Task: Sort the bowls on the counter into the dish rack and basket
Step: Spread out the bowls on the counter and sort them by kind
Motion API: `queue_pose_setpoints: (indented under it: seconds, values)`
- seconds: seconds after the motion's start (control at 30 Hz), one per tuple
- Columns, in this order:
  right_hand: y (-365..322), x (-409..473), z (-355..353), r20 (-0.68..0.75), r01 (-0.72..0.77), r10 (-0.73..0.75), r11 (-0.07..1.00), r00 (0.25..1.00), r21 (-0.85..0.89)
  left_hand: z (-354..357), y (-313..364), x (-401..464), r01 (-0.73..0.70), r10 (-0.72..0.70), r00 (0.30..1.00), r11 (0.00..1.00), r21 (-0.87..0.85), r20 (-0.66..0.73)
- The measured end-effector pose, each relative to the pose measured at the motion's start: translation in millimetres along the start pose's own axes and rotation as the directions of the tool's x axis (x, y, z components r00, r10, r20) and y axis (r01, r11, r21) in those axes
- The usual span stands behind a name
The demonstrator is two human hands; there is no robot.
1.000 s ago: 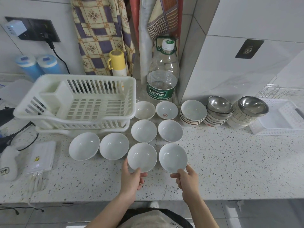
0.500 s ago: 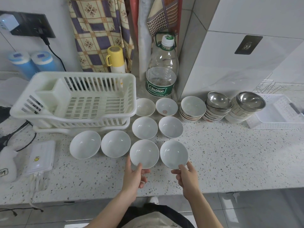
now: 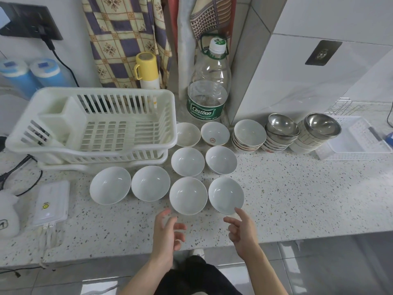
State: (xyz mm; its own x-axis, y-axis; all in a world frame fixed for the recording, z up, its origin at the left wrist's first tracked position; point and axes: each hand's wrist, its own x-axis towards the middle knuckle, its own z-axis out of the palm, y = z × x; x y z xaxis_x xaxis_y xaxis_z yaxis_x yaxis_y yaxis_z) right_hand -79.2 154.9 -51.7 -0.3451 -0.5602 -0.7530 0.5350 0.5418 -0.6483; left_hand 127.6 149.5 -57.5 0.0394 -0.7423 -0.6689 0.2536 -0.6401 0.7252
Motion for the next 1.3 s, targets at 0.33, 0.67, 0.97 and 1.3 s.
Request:
queue_pose_setpoints:
  seconds: [0.33, 0.67, 0.97, 1.3]
  values:
    - [-25.7, 6.5, -16.1, -0.15, 0.117, -0.109, 0.992, 0.983, 0.045, 19.1, 12.7, -21.2, -0.079, 0.047, 0.983, 0.981, 0.178, 0.178]
    - [-104.9, 49.6, -31.4, -0.057, 0.18, -0.177, 0.981, 0.983, 0.067, 134.9, 63.4, 18.6, -0.161, 0.114, 0.972, 0.96, 0.229, 0.206]
    - [-184.0, 103.2, -46.1, 0.068, 0.127, -0.123, 0.99, 0.99, -0.068, 242.0, 108.2, 91.8, -0.204, 0.198, 0.979, 0.919, 0.337, 0.05]
    - [-203.4, 136.3, -49.0, 0.183, 0.065, -0.032, 0.982, 0.983, -0.178, 283.2, 112.6, 130.3, -0.193, 0.242, 0.967, 0.894, 0.405, -0.074]
